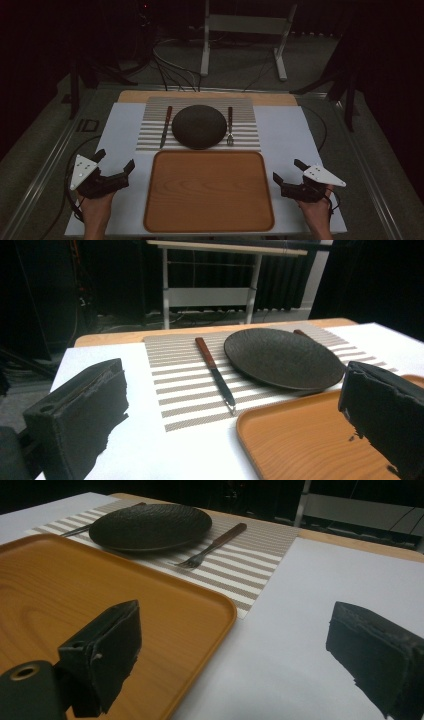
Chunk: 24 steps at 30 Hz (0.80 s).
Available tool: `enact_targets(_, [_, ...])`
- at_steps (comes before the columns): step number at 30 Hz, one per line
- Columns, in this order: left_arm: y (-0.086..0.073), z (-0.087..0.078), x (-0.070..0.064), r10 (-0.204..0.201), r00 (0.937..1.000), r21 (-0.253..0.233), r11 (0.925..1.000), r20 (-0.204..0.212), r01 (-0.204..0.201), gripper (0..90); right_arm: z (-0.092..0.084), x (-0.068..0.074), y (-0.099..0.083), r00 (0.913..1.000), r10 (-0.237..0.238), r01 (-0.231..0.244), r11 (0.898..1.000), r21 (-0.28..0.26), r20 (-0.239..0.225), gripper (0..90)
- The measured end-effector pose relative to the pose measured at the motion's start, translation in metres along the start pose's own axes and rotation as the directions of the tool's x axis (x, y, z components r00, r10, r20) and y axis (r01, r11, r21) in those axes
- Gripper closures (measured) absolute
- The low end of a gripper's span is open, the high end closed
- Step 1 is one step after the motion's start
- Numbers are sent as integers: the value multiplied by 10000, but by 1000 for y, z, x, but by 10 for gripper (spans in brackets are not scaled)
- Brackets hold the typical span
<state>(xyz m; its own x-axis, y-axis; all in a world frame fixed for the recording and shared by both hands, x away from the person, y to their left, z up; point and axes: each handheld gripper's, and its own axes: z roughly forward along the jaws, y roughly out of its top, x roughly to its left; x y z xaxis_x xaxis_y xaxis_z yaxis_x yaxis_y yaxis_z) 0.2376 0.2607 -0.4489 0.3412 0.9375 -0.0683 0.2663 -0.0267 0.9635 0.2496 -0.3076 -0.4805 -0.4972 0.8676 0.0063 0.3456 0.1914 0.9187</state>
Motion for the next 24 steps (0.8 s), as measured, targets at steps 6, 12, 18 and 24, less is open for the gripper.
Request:
enact_targets(6, [-3, 3, -1, 201, 9998, 58, 9998, -13, -201, 2, 1, -1, 0, 10000, -11, 11, 10000, 15, -7, 75])
enact_targets(12, [-4, 2, 0, 194, 9997, -38, 9998, -141, -195, 2, 1, -1, 0, 10000, -18, 18, 10000, 5, -8, 75])
enact_targets(18, [-4, 2, 1, 188, 9995, -24, 9998, -250, -189, 2, 1, -2, 0, 10000, -2, 2, 10000, 9, -17, 75])
enact_targets(24, [-2, 1, 1, 187, 9993, 82, 9998, -328, -185, 2, 1, -2, 0, 10000, 12, -12, 10000, -1, -16, 75])
